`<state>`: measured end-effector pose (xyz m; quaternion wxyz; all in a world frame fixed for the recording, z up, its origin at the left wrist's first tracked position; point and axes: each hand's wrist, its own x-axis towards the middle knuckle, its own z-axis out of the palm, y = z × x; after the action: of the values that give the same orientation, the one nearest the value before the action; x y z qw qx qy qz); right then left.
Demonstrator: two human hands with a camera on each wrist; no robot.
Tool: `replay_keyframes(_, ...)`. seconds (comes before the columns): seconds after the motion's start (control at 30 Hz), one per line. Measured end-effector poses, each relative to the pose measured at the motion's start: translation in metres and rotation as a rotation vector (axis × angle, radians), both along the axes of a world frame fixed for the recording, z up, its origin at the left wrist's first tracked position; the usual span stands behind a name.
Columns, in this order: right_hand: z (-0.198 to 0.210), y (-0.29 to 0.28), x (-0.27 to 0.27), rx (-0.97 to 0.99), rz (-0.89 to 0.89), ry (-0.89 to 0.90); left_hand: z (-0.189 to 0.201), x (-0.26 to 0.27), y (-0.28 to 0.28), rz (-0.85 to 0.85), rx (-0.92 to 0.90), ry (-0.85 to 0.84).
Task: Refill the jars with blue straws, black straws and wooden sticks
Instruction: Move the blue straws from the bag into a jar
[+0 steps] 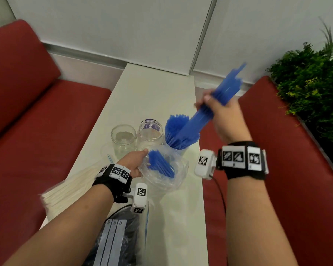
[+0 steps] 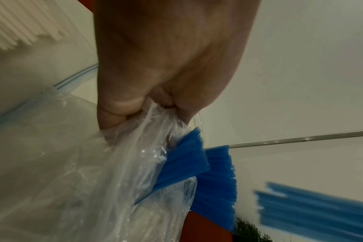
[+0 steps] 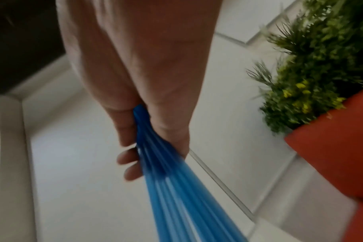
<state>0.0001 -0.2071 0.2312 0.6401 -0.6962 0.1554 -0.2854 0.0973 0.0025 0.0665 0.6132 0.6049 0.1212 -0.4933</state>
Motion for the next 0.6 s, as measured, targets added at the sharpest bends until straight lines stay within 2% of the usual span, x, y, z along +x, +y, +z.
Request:
replay_keyframes(0.07,0.02,-0.013,0.011,-0.017,-0.113,-0.147,-0.002,0.0,-0.001,-0.002,-0.001,0.01)
replay_keyframes(0.13,0.019,-0.017,0.022,0.005,-0.235,-0.227,-0.003,0.0,-0.002,-0.009,-0.007,0.018)
replay_keyframes(0.37,-0.047,-0.016,0.029,0.033,-0.52,-0.059,-0.008,0.004,-0.007,-0.011,-0.011,0.034)
replay_keyframes(0.6,-0.038,-0.029,0.031,0.129,-0.611,-0.324,-0.006,0.005,-0.01,-0.036,0.0,0.044)
